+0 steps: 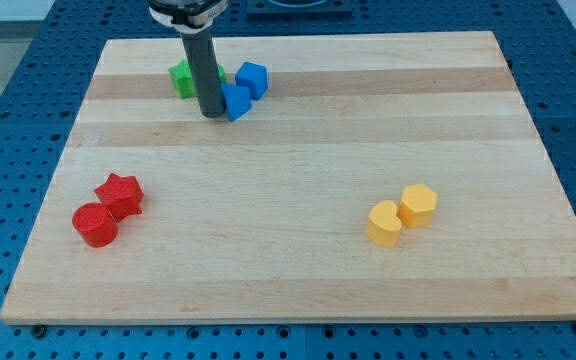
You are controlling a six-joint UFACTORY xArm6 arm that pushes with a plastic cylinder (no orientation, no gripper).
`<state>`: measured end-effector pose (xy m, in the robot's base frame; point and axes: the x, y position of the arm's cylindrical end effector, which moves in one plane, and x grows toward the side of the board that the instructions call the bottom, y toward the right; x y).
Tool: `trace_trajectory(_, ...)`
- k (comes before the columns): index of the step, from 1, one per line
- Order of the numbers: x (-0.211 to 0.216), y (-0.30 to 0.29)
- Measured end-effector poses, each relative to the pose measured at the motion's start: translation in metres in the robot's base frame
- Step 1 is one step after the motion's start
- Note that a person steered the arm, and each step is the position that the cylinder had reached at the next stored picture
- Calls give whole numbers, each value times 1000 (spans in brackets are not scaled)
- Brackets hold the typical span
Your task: Slide the blue triangle slightly up
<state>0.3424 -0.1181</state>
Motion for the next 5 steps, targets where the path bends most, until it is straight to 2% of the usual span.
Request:
trace_trajectory(3, 12, 14)
trace_trajectory(5, 0, 21)
